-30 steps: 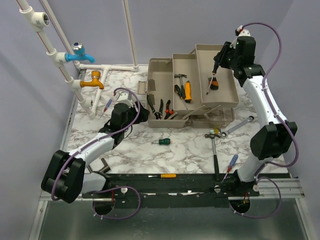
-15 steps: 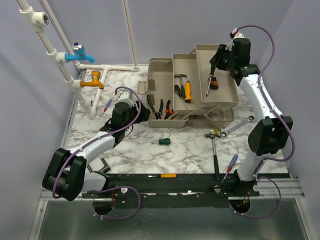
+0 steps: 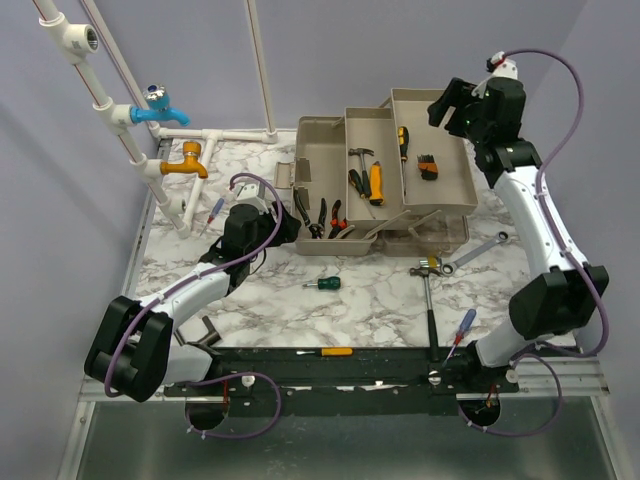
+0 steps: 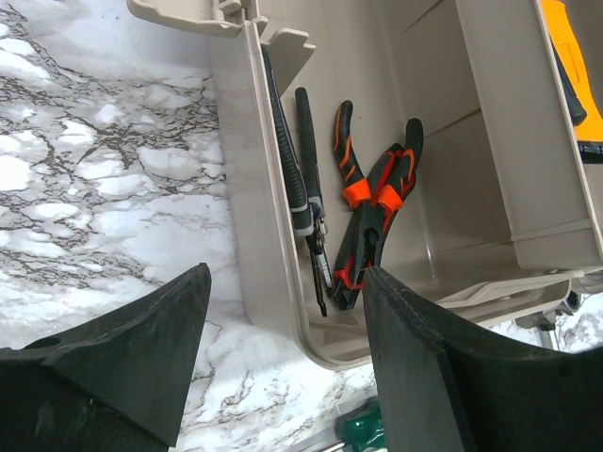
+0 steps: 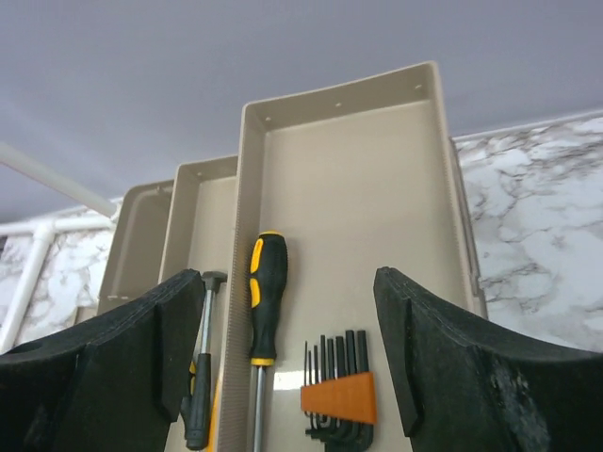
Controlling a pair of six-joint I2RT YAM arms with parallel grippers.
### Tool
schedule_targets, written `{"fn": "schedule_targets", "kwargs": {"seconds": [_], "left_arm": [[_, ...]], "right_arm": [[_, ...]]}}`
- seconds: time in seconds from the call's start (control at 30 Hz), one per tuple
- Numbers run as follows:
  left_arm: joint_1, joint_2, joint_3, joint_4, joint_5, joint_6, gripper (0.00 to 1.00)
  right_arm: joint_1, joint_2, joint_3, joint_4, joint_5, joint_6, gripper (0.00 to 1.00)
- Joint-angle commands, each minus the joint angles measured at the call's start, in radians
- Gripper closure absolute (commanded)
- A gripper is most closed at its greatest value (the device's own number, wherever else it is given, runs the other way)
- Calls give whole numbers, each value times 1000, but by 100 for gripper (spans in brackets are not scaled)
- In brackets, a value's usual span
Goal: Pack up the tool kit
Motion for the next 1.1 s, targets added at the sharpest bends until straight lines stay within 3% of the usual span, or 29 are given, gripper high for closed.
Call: {"fn": "schedule_targets", "kwargs": {"seconds": [0.0, 0.27, 0.47, 0.57, 0.77, 0.87, 1.07], "left_arm": [[4, 11, 33, 14, 22, 14, 32], [4, 5, 34, 7, 34, 6, 32], [4, -44, -5, 33, 12, -7, 32], [4, -69, -16, 33, 2, -7, 32], [4, -80, -21, 34, 0, -10, 32], [4, -83, -26, 38, -17, -11, 32], [4, -127, -36, 2, -45, -47, 32]], "right_arm": [[4, -152, -107, 44, 148, 110, 20], [5, -510, -545, 169, 153, 280, 20], [4, -701, -709, 65, 273, 317, 17], [4, -750, -742, -39, 361, 349, 11], [4, -832, -834, -169, 355, 409, 11], [4, -859, -879, -255, 423, 521, 9], [4, -783, -957, -311, 434, 605, 8]]}}
